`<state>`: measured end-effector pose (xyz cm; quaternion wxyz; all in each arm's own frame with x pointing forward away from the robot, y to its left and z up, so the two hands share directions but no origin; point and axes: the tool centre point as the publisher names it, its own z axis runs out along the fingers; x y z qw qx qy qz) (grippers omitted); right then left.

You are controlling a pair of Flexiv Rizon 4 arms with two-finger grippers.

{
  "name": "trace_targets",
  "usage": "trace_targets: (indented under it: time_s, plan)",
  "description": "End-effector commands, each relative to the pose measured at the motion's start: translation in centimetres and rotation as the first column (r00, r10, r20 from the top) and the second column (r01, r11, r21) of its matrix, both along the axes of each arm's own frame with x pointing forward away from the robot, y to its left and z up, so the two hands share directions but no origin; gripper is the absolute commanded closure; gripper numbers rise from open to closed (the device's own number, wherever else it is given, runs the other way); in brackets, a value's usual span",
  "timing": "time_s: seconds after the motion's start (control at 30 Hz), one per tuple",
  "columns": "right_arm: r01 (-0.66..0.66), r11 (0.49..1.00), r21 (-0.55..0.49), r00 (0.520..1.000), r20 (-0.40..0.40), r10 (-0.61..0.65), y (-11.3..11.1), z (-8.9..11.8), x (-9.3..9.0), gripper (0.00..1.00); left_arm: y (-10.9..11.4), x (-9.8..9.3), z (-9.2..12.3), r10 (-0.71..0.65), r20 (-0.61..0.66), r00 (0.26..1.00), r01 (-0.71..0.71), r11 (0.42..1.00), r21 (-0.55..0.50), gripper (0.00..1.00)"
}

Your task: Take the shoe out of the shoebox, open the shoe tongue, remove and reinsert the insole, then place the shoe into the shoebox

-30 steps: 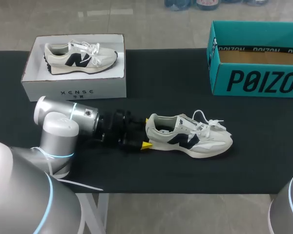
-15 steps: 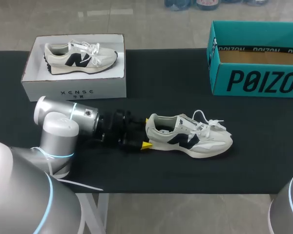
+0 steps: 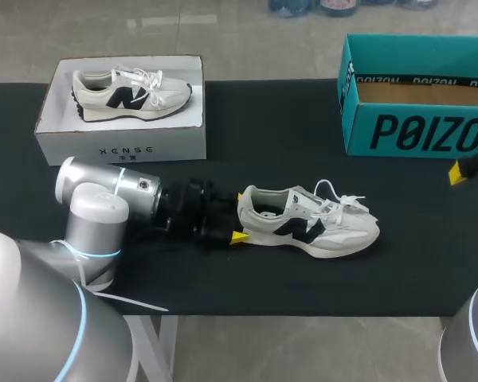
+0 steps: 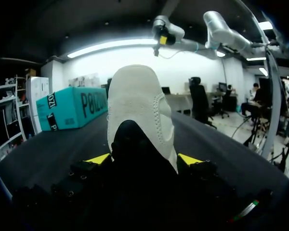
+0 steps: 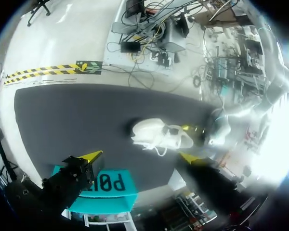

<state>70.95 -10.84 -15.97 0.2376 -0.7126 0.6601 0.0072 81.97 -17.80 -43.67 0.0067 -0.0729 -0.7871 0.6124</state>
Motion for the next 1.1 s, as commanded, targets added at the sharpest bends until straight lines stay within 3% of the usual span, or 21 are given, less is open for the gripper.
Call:
trace_targets:
  time_s: [0.03,0.1,0.17,0.93,1.0,1.1]
  plan:
    - [0.163,0.956,-0.242,0.968,0.228,-0.108,4.1,-3.0,2.5,0.0,-0.3,0.0,-0.3,0.0,0.0,1.0,0.0,1.0,0.002,1.0]
    - [0.156,0.936,-0.315,0.971,0.223,-0.087,5.3,-4.1,3.7,0.0,-0.3,0.0,-0.3,0.0,0.0,1.0,0.0,1.0,0.002,1.0]
    - [0.183,0.893,-0.411,0.958,0.277,-0.069,6.1,-4.9,4.7,0.0,-0.3,0.0,-0.3,0.0,0.0,1.0,0.0,1.0,0.002,1.0]
    - [0.183,0.893,-0.411,0.958,0.277,-0.069,6.1,-4.9,4.7,0.0,-0.3,0.0,-0.3,0.0,0.0,1.0,0.0,1.0,0.002,1.0]
    - [0.202,0.894,-0.399,0.962,0.254,-0.104,6.3,-5.0,5.1,0.0,-0.3,0.0,-0.3,0.0,0.0,1.0,0.0,1.0,0.002,1.0]
    - [0.308,0.876,-0.371,0.95,0.179,-0.258,6.6,-5.5,6.6,0.0,-0.3,0.0,-0.3,0.0,0.0,1.0,0.0,1.0,0.002,1.0]
